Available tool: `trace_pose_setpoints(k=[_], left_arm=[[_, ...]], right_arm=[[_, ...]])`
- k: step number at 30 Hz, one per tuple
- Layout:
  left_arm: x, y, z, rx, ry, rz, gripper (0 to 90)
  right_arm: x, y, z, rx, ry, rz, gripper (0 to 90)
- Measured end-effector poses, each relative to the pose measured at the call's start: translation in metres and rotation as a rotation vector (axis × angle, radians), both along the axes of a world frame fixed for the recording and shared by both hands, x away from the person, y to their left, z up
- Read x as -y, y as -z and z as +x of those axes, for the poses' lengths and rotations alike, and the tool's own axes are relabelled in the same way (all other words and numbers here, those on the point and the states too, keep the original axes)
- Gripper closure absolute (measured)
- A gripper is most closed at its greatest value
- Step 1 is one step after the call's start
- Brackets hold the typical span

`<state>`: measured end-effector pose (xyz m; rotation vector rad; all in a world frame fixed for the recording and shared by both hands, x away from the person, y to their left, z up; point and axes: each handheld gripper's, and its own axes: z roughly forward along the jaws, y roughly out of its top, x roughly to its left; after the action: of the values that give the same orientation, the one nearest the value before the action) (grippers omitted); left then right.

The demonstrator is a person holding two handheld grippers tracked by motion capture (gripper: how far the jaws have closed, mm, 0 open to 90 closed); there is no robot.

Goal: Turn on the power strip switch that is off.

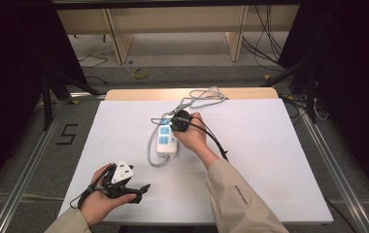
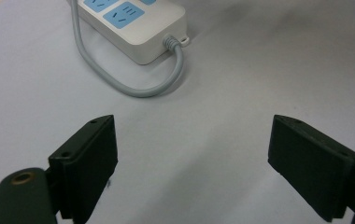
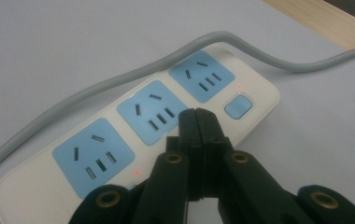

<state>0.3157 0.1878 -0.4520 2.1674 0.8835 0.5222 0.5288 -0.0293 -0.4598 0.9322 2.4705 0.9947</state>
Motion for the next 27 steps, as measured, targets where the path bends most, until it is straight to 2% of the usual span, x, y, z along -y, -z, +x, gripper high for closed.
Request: trace_pose_setpoints(k=[11,27], left_arm=[[-0.0001,0.0000,0.0000,0.000,0.000,0.000,15.5],[0.0004,0.0002,-0.0002,-0.002,-0.001,0.000,15.5]], right_arm=[[-0.0013,-0.0009,0.0013,-0.013,-0.004,-0.014,90.0],[-0.0069,-0.0037,0.0024,-0.011,-0.022,-0.079,90.0]])
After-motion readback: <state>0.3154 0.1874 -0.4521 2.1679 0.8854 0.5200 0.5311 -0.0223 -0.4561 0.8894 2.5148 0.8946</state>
